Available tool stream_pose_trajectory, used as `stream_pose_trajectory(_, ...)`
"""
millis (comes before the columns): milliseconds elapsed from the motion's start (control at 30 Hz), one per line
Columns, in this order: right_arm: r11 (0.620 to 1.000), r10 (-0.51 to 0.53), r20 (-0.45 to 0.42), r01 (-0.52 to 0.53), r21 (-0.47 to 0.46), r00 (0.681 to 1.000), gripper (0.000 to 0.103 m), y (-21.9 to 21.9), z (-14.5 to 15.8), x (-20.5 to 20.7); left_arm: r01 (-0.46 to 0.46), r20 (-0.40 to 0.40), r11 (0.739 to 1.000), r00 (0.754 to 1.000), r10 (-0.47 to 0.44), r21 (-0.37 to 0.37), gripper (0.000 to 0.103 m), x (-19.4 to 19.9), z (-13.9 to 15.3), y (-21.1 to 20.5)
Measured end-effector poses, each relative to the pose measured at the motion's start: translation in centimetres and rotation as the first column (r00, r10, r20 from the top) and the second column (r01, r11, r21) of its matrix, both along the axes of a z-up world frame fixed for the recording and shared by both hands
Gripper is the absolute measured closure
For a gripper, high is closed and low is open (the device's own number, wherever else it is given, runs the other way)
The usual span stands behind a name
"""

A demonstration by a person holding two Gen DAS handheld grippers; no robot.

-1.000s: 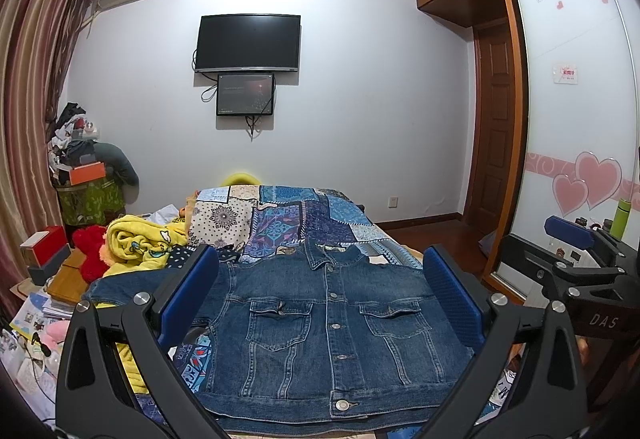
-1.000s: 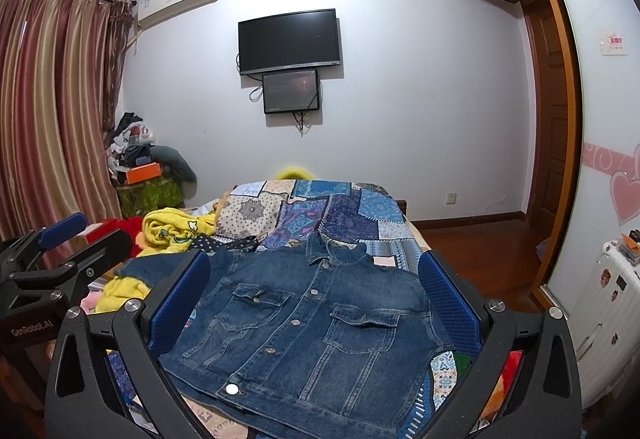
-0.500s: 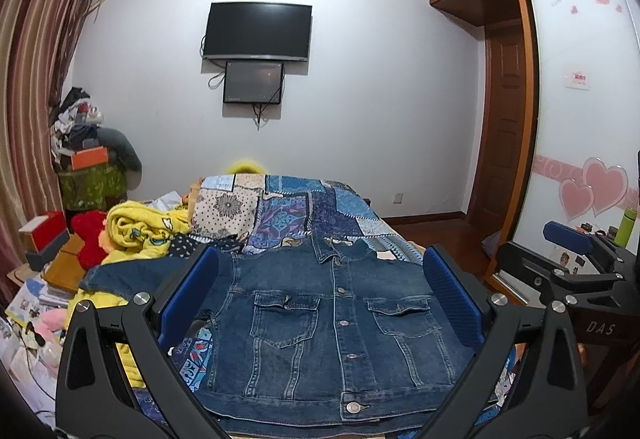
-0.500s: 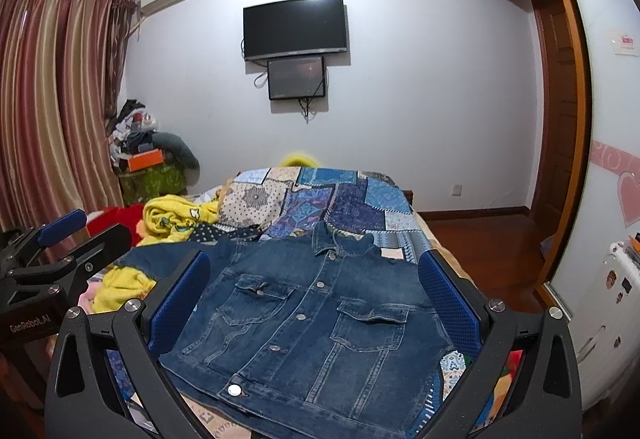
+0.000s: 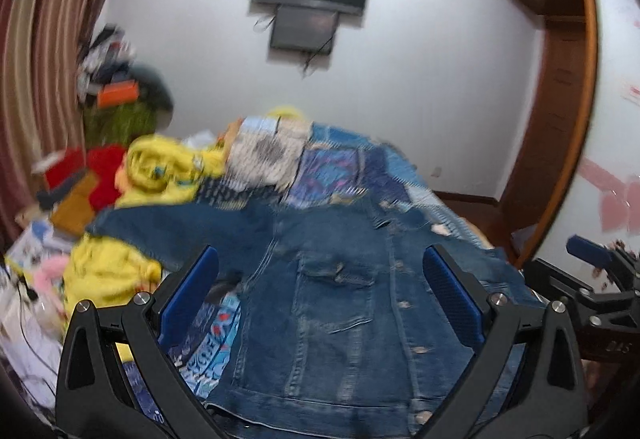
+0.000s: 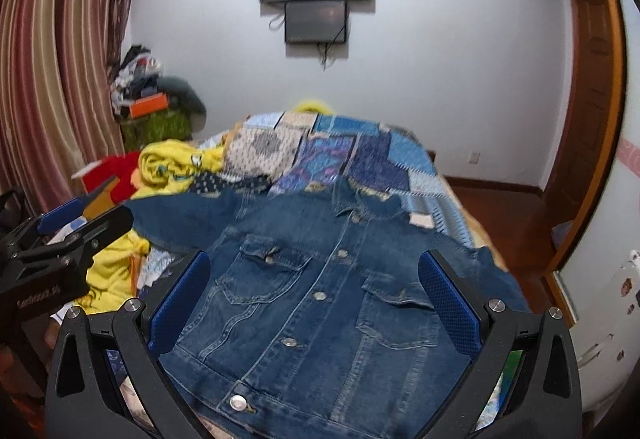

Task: Fold large clothes
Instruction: 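Grasp the denim jacket's sleeve cuff with the left gripper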

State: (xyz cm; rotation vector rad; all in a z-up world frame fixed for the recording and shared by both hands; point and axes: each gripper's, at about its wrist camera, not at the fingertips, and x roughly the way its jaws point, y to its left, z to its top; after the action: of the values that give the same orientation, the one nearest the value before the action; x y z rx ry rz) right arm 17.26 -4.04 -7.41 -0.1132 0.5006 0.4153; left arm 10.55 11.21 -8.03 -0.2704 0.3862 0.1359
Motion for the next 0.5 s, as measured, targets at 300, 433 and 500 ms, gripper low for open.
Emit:
stream_pose_trajectory(300, 0.982, -0.101, -0.087, 0.085, -0.17, 0.991, 0.0, 3.0, -3.8, 5.2, -0.124, -0.235, 0.991, 0.966, 0.11, -0.046, 0.0, 4.2, -6.4, 10.4)
stream_pose_trajectory(433, 0.941, -0.141, -0.03, 0.125, -0.315, 0.989, 0.0, 3.8, -5.0, 6.3, -0.153, -0.311, 0.984, 0.943, 0.12, -0.086, 0.0, 6.2, -9.1, 15.6)
stream_pose_trajectory(500, 0.922, -0.152, -0.016, 0.136, -0.361, 0.988, 0.0, 4.2, -5.6, 6.8, -0.167, -0.359, 0.978, 0.927, 0.113, -0.125, 0.0, 7.5, -11.0, 18.4)
